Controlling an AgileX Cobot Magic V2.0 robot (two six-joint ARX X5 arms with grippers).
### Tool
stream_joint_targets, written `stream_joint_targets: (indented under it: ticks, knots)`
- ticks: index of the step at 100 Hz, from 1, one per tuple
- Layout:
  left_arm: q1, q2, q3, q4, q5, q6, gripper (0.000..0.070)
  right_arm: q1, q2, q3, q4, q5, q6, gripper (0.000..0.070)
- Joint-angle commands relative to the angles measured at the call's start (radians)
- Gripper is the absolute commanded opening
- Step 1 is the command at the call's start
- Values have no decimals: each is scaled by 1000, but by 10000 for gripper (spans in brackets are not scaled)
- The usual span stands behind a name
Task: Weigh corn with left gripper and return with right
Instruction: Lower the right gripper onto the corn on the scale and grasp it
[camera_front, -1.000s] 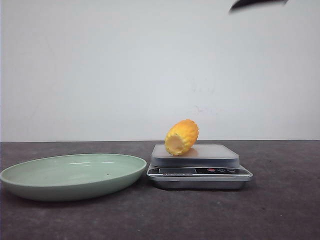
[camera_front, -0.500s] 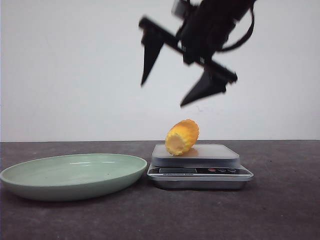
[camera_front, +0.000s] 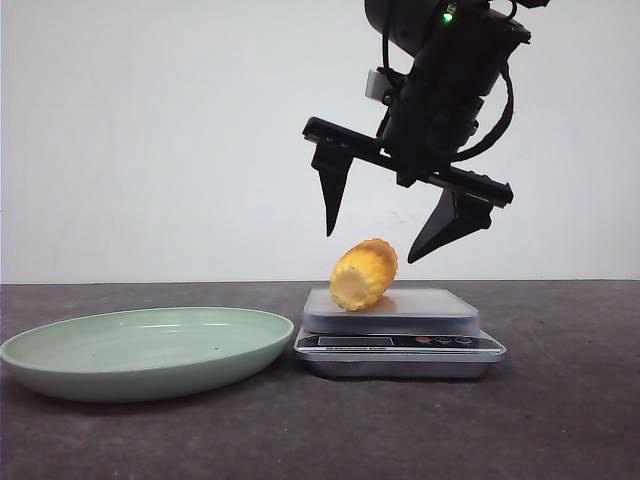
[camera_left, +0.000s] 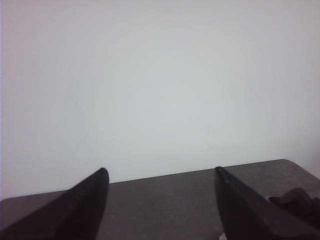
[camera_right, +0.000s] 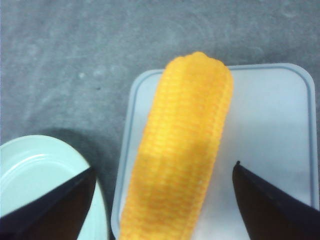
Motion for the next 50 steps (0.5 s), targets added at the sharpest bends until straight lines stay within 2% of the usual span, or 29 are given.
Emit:
stream_joint_targets:
  ticks: [1,18,23,28,29,31,37,50]
  knots:
    - [-6,6,25,-50,2,-9,382,10,42,11,-3,-18,8,532]
    - [-7,6,25,-50,3,-24,382,10,79,11,-38,-66,14,532]
    - [-8,5,25,-50,11,-30,382,10,89,11,-54,-78,19,506]
    - [-10,5,25,-49,27,-31,382,10,99,11,-64,-113,19,384]
    - [-10,5,25,-50,34,-31,382,10,103,11,-68,-123,19,328]
    - [-10,5,25,-49,40,-31,382,10,105,11,-70,-133,19,267]
    - [-10,5,25,-49,65,-31,382,5,109,11,-85,-174,19,13]
    - [-10,5,25,-50,100,-33,382,3,105,12,-60,-179,18,4]
